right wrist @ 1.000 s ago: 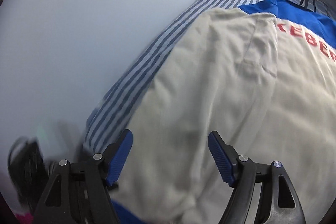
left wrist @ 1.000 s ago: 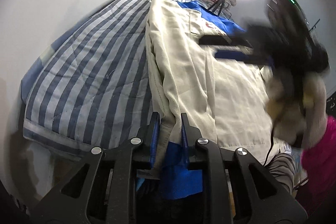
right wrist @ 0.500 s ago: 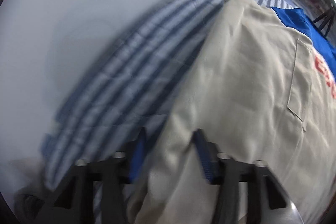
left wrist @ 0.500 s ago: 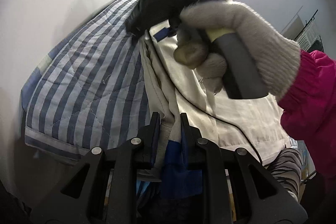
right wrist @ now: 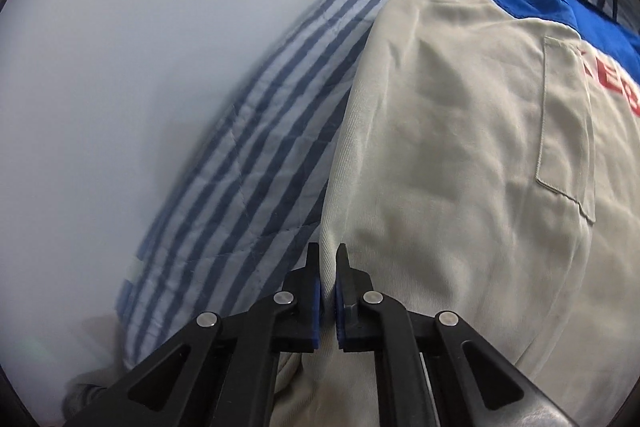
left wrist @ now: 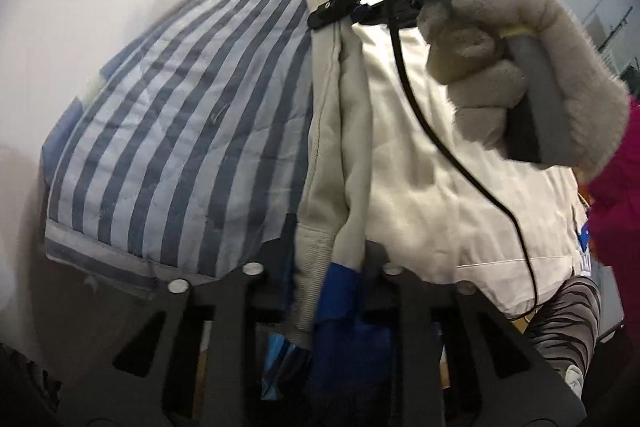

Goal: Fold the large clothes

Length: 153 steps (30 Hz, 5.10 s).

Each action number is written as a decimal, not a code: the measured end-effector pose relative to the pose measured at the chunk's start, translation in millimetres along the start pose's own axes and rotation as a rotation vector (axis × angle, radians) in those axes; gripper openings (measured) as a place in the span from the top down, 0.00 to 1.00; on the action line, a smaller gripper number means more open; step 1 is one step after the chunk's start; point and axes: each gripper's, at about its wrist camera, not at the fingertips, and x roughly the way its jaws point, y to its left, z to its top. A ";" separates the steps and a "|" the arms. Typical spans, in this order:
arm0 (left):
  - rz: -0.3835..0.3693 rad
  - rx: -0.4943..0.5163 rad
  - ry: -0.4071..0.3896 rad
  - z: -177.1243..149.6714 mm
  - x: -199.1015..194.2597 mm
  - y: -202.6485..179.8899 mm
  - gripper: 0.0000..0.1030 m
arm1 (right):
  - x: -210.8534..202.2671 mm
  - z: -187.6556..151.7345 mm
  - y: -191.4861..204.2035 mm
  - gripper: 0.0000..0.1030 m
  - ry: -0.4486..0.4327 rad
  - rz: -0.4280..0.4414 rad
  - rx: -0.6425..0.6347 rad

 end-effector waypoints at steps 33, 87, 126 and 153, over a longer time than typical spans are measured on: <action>-0.092 0.469 0.025 -36.9 1.9 -176.5 0.71 | -63.9 -110.4 -231.5 0.97 -0.198 0.217 0.433; -0.176 0.411 0.029 -0.3 48.4 -144.9 0.66 | -66.1 55.4 -172.4 0.77 -0.304 -0.107 0.026; -0.318 0.487 -0.018 -26.4 -3.3 -168.1 0.66 | -195.9 -91.1 -228.9 0.52 -0.463 -0.153 0.273; -0.330 0.474 -0.072 -1.2 -38.8 -244.4 0.39 | -370.3 -408.8 -430.9 0.38 -0.547 -0.438 0.799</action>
